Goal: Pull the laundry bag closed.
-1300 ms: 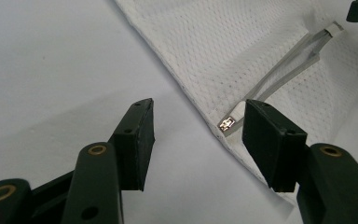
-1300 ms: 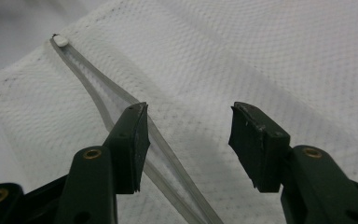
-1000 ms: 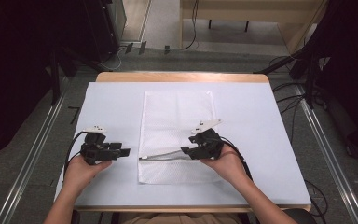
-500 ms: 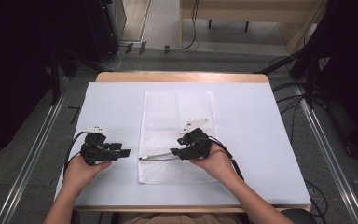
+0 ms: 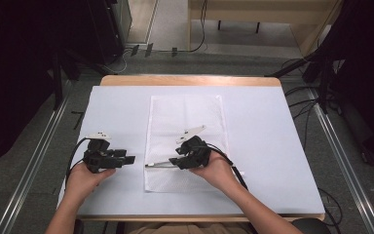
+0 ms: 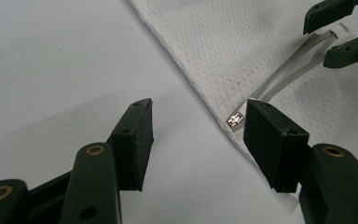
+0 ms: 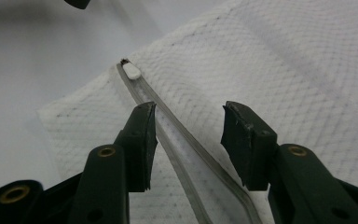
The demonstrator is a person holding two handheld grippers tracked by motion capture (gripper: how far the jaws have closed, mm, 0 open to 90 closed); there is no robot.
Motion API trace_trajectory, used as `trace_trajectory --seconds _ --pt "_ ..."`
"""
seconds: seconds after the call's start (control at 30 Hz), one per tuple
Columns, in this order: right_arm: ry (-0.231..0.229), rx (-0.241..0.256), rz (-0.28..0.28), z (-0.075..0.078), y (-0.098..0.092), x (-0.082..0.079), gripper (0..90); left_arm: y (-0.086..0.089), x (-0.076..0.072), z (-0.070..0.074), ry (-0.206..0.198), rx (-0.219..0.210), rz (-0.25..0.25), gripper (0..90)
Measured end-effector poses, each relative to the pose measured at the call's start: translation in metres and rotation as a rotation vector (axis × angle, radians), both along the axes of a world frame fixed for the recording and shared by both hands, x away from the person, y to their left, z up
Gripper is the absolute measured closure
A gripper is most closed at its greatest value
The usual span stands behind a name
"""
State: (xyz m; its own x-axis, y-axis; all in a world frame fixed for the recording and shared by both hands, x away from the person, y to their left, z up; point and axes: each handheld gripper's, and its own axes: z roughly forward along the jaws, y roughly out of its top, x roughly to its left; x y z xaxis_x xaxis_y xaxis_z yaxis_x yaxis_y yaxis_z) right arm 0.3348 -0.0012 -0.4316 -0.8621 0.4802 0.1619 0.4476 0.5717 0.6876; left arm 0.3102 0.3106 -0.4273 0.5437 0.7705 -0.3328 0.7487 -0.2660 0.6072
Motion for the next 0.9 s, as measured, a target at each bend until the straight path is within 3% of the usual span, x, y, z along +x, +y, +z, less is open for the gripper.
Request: trace_trajectory --seconds 0.57,0.9 --pt "0.048 0.002 0.07 -0.008 0.034 -0.003 70.3 0.0 0.0 0.0 -0.005 -0.001 -0.003 43.3" --pt "0.086 -0.012 0.089 -0.024 0.051 -0.003 73.7 0.001 0.0 0.0 -0.007 0.0 -0.005 43.3"
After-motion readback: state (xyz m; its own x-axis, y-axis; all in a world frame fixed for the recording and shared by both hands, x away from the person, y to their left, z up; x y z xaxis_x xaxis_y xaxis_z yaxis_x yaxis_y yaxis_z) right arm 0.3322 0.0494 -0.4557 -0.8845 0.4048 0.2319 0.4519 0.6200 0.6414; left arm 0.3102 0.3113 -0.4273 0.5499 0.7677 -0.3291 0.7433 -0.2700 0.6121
